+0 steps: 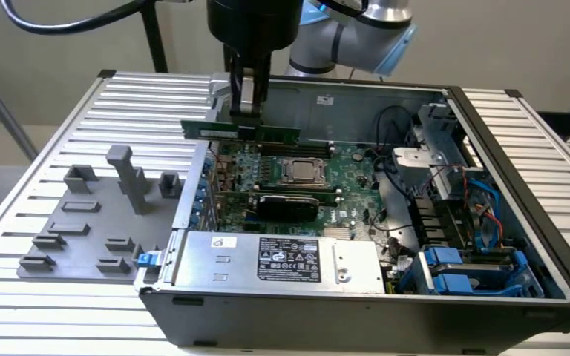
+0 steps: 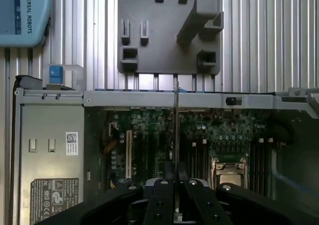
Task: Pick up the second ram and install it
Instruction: 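Pick up the second ram and move it above second insertion slot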
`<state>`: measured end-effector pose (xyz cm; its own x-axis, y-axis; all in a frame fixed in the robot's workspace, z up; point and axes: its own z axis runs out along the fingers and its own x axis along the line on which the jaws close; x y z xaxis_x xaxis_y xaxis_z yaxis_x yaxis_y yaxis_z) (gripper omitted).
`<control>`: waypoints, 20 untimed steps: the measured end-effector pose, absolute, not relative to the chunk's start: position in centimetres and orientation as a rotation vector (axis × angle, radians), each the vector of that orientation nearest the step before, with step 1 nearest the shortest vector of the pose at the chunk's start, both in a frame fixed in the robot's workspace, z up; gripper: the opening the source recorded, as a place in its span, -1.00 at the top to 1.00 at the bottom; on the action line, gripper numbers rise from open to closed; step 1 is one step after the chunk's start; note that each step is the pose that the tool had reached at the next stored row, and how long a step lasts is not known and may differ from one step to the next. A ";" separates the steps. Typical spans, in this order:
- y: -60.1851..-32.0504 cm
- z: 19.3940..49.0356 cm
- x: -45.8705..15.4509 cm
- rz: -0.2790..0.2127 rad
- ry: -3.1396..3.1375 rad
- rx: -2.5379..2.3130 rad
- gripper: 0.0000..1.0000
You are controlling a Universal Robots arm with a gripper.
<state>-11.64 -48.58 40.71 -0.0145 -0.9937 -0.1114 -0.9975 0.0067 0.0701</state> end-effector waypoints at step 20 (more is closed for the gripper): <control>-42.4 39.0 -7.5 0.200 2.209 -2.186 0.73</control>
<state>-7.47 -42.43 38.95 -0.0148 -0.9939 -0.1097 -0.9974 0.0069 0.0721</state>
